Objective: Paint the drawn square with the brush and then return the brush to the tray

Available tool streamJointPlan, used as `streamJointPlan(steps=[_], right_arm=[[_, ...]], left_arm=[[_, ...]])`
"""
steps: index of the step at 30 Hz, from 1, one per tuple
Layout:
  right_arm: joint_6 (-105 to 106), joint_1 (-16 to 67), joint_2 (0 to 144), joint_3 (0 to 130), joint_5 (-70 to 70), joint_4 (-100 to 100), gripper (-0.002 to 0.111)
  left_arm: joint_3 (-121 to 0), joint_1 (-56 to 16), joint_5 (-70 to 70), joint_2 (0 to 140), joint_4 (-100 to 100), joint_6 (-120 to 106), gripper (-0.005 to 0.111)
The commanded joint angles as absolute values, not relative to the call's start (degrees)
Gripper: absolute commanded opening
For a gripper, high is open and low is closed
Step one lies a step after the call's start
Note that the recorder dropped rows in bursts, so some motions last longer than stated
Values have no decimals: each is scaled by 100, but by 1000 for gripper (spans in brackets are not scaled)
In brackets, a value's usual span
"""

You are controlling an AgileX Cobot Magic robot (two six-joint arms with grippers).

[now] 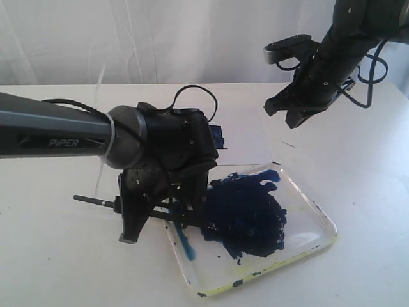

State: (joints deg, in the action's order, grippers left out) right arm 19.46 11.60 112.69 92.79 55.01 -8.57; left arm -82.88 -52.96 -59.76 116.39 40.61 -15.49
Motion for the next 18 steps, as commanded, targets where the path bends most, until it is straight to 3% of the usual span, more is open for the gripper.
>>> streamJointPlan(steps=[1,2,5,9,18], right_arm=[[1932,1134,11240,9258,5634,-1115,0],[1932,1134,11240,9258,5699,-1140,0],[1791,1134,11240,9258,6091,-1180,0],[1591,1134,11229,9258,6336,-1180,0],[1141,893,11193,9258,6382,-1180,0]], left_arm=[[-8343,-5321,-6205,11090,3523,-876,41],[-8343,-5321,-6241,10953,3296,-876,35],[-8343,-5230,-6373,10417,2804,-833,0],[-8343,-4760,-6304,10035,2470,-694,0],[-7499,-2922,-5742,9591,1718,-587,0]])
